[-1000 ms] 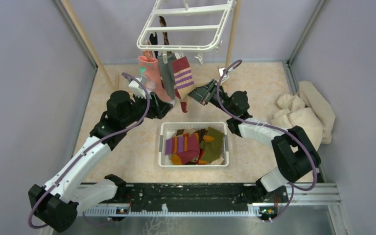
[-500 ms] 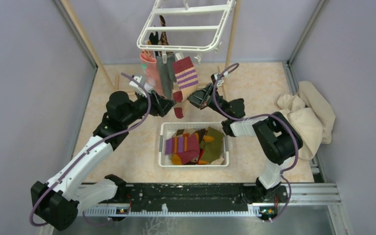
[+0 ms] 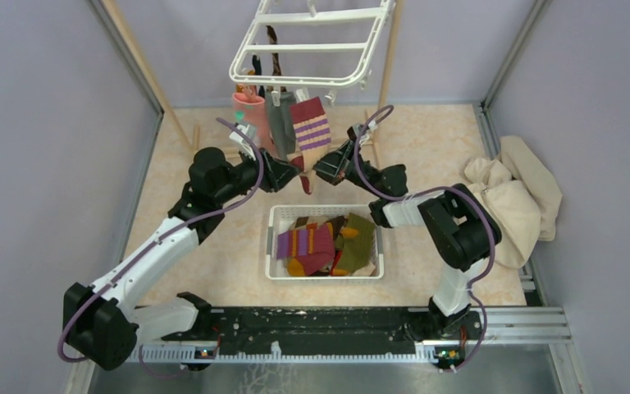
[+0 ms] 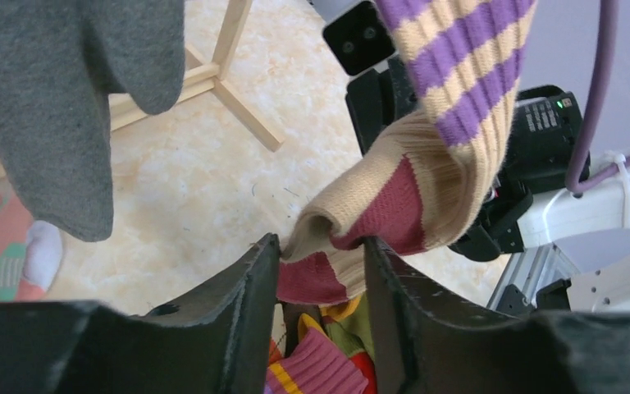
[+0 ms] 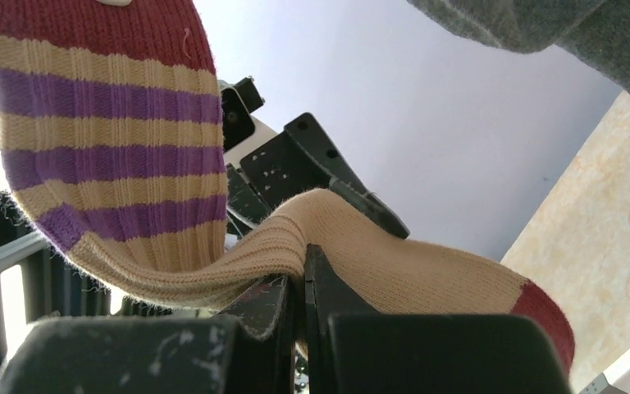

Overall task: Remove the socks clipped to the hanger
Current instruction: Adjust the hanger on the clothesline.

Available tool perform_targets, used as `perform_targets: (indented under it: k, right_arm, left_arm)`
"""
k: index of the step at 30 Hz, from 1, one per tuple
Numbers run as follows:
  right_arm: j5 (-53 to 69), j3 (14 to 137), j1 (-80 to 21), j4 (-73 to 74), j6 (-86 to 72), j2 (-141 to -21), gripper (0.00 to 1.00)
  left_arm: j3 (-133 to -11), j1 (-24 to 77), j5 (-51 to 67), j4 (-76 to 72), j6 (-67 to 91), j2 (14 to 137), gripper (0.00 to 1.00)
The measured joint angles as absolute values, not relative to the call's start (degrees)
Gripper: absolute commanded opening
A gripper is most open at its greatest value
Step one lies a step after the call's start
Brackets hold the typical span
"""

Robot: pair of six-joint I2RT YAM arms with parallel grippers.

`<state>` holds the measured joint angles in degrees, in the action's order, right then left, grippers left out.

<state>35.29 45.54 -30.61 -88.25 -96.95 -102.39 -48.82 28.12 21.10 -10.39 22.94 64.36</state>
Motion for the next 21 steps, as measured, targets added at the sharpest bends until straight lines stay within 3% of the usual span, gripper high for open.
perform_targets:
  k: [3, 7, 21]
  right_arm:
    - [35.7, 46.1, -30.6, -88.2, -97.4, -102.6, 0.0]
    - [36.5, 46.9, -30.6, -88.3, -97.8, -102.9, 0.0]
    - [37.6, 46.9, -30.6, -88.8, -98.2, -104.2, 0.02]
  left_arm:
    - [-48.8, 28.1, 22.5, -11.6, 23.3, 64.5, 0.22]
    - [-49.2, 28.1, 23.9, -11.9, 23.4, 65.7, 0.07]
    - [-51.0, 28.1, 23.9, -9.9, 23.1, 66.4, 0.05]
